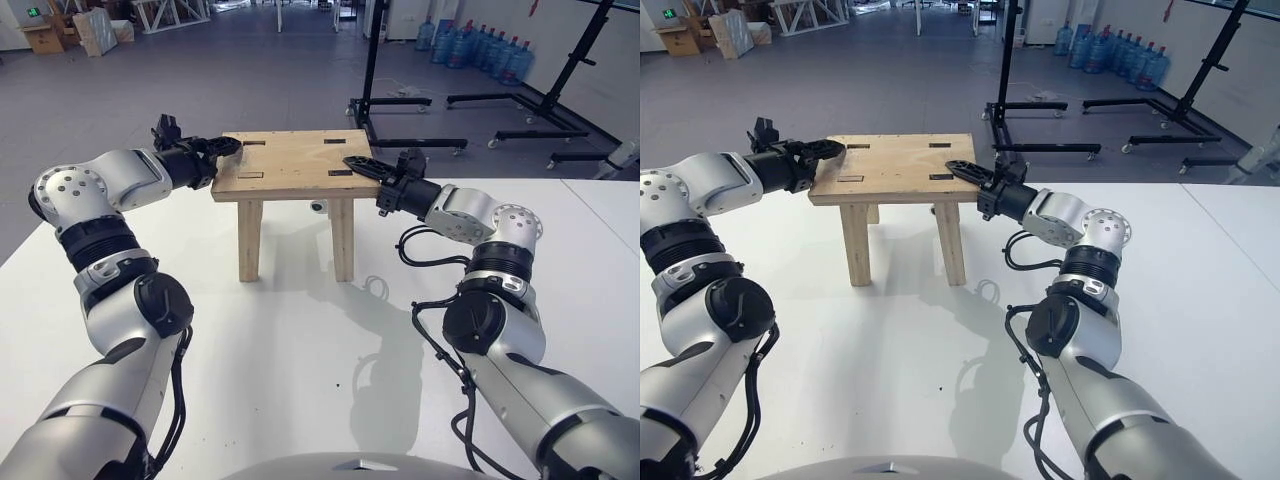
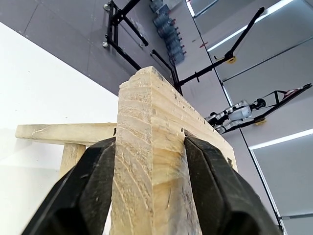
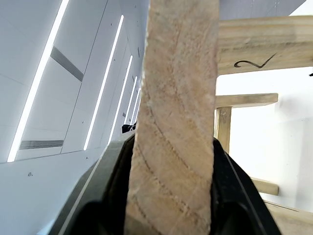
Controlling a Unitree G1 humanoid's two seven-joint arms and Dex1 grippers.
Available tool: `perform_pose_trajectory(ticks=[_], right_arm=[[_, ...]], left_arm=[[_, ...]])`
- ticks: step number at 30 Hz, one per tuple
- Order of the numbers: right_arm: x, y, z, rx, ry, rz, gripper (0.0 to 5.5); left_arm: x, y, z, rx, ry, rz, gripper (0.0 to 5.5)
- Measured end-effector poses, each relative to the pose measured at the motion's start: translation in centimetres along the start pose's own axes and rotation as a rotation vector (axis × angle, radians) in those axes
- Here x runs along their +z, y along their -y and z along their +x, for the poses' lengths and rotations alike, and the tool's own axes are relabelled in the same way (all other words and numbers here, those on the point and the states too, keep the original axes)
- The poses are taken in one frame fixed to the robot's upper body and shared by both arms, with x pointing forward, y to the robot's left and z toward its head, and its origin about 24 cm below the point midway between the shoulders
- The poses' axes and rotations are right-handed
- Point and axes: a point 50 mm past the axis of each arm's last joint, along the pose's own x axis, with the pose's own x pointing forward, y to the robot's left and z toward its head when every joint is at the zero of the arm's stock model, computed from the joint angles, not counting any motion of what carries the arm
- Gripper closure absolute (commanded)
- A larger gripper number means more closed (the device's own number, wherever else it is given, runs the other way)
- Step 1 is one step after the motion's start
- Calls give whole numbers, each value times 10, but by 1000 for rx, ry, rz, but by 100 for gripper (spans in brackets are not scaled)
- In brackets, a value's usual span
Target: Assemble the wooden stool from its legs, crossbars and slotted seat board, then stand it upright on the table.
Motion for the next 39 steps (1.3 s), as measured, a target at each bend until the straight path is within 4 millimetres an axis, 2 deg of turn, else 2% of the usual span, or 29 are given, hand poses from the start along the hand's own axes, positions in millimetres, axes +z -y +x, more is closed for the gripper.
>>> perform_pose_trajectory(ticks=[5,6,11,15,22,24,28,32,39], right_arm=[[1,2,7,-18,15,3,396],[2,2,7,-18,22,1,360],[10,9,9,-131,105,-63,272],[13,14,7,-142,127,-56,182],[14,19,5,-144,133,-23,54],[9,15,14,-142,103,-17,17],[12,10,12,-143,108,-16,10],[20,-4,10,-113,125,-40,10],[22,-6,6,-100,131,-40,10]], left_arm=[[2,-6,6,20,42,-39,368],[2,-8,8,15,45,-50,335],[-3,-15,20,-9,33,-27,266],[-3,-16,23,-51,34,-12,190],[-2,-19,23,-99,35,-32,86],[-4,-16,26,-121,28,-45,55],[-2,-15,25,-148,31,-69,12],[-1,-17,26,-148,32,-84,12],[11,-28,19,-130,72,-100,12]])
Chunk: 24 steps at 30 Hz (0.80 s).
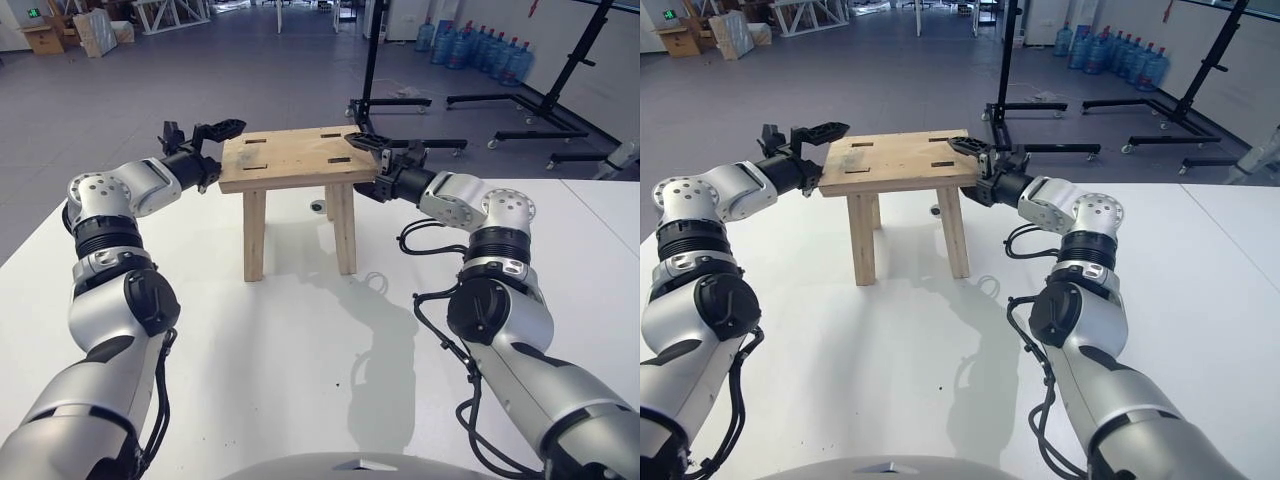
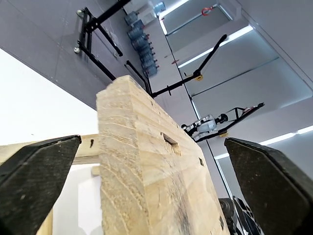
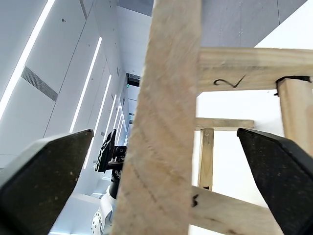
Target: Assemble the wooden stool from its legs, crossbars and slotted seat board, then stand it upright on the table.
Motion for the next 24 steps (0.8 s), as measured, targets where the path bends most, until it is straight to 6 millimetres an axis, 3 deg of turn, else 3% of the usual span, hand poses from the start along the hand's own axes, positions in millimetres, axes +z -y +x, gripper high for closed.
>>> perform_pose_trajectory(ticks=[6,18,24], right_arm=[[6,9,-11,-17,34,11,10],[6,20,-16,-46,52,24,10],[16,21,-24,-44,108,22,10]], left_arm=[[11,-8,-7,23,41,-5,12],[12,-9,-6,-9,57,-57,12],[20,-23,-17,40,118,-111,12]])
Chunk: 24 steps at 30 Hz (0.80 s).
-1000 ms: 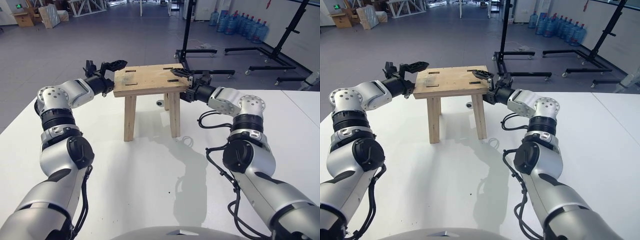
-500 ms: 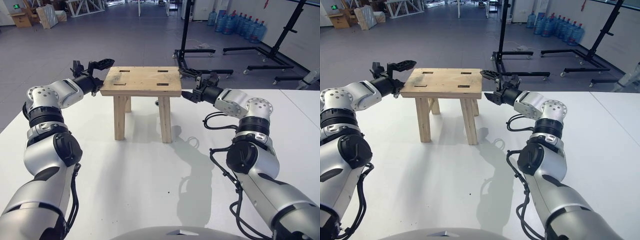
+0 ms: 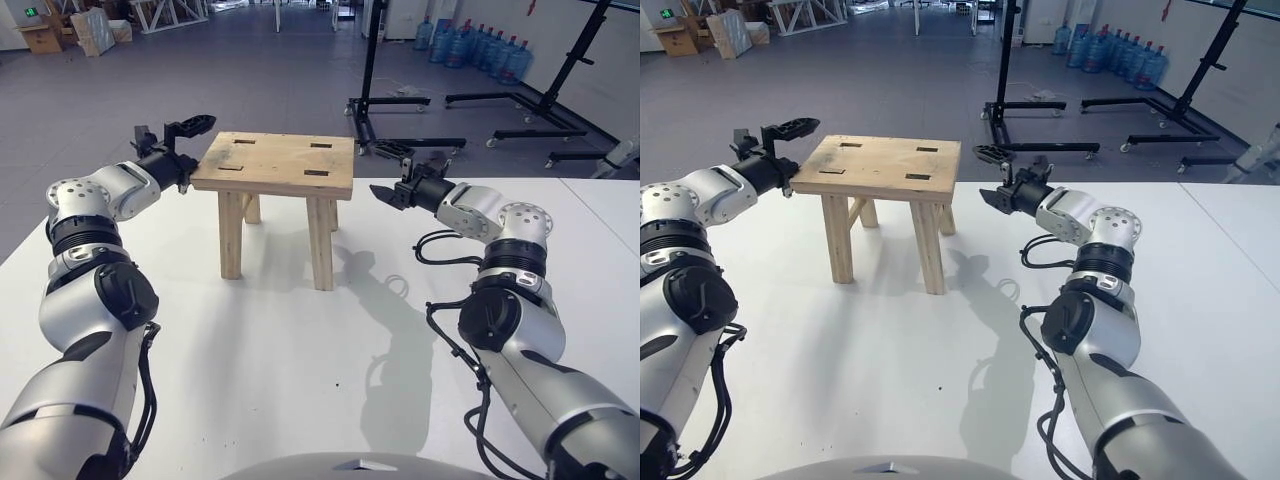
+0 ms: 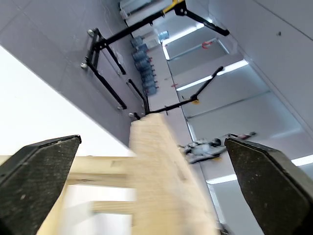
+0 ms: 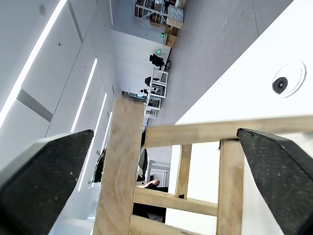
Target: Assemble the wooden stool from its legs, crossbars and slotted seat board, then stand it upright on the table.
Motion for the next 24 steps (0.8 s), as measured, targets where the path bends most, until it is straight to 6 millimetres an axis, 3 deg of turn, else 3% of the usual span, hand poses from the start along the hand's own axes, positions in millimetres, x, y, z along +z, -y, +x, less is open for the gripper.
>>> perform_pose_trajectory(ticks=[2,8,11,13,16,18,20,22,24], right_arm=[[1,1,-1,-6,6,-3,10],[1,15,-5,-38,26,18,10],[6,16,-9,-38,56,-4,10],[11,19,-15,-95,120,-124,10],[10,34,-26,-270,245,-438,10],[-1,48,-31,-401,307,-702,10],[-25,61,-34,-520,375,-1014,10],[-38,64,-37,-559,478,-1157,10],[-40,60,-42,-561,577,-1226,10]], left_arm=[[-2,-12,-3,39,2,-27,12],[-3,-10,-2,21,18,-65,12],[10,-14,-13,44,77,-29,12],[30,-32,-35,180,186,161,12],[48,-59,-75,497,310,716,12],[34,-66,-89,616,326,1102,12],[-12,-75,-89,622,378,1318,12],[-56,-86,-85,629,428,1297,12],[-81,-89,-84,643,465,1261,12]])
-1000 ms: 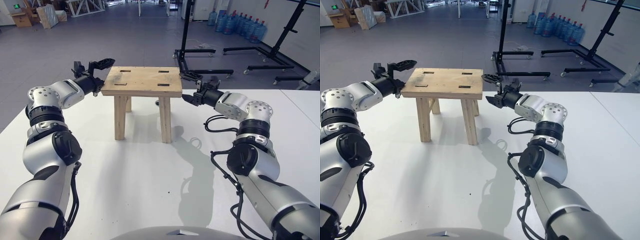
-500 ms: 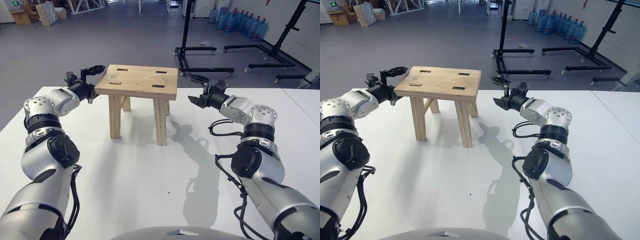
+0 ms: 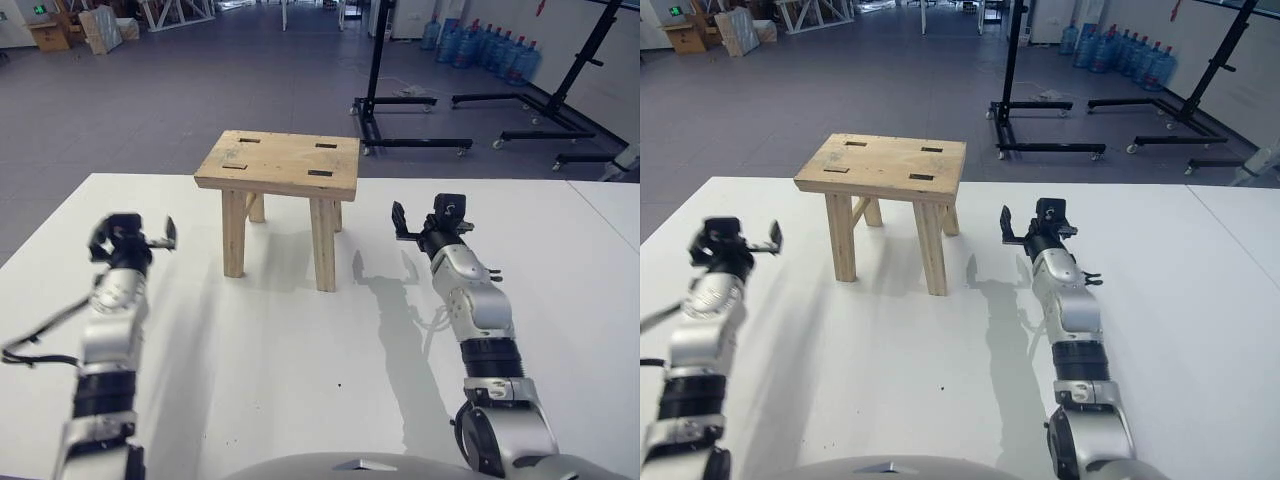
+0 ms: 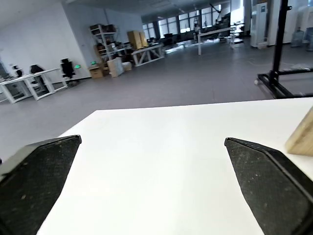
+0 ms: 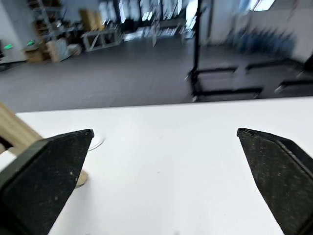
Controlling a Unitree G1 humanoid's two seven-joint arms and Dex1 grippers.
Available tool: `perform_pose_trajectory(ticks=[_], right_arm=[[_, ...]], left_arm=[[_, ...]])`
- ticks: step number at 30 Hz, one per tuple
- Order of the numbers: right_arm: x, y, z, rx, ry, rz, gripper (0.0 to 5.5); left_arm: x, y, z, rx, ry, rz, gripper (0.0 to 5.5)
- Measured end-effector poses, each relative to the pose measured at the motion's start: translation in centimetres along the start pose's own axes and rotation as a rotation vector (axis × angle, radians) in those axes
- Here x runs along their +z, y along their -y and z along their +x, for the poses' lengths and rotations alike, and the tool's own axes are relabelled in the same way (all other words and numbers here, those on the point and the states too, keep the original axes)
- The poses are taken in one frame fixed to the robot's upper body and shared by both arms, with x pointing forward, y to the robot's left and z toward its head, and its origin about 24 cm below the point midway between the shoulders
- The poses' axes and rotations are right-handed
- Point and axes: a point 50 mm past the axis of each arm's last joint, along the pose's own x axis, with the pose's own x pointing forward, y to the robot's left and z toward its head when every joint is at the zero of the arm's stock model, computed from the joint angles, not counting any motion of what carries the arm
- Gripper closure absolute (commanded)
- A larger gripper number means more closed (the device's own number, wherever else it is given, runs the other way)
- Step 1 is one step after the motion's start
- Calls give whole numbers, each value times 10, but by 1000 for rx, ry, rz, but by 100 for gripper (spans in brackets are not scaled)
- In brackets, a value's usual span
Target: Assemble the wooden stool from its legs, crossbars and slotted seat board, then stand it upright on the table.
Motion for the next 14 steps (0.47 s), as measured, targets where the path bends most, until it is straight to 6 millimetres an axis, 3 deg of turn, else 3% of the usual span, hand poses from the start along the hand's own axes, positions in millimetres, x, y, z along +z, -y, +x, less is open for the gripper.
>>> perform_pose_trajectory(ticks=[3,7,14], right_arm=[[1,7,-5,-54,83,-22,10],[-3,15,-8,-88,102,-2,10],[-12,2,-15,-17,93,36,10]], left_arm=[[9,7,-4,25,77,-36,12],[2,-6,-3,85,51,-70,12],[3,11,-6,-2,68,-111,12]])
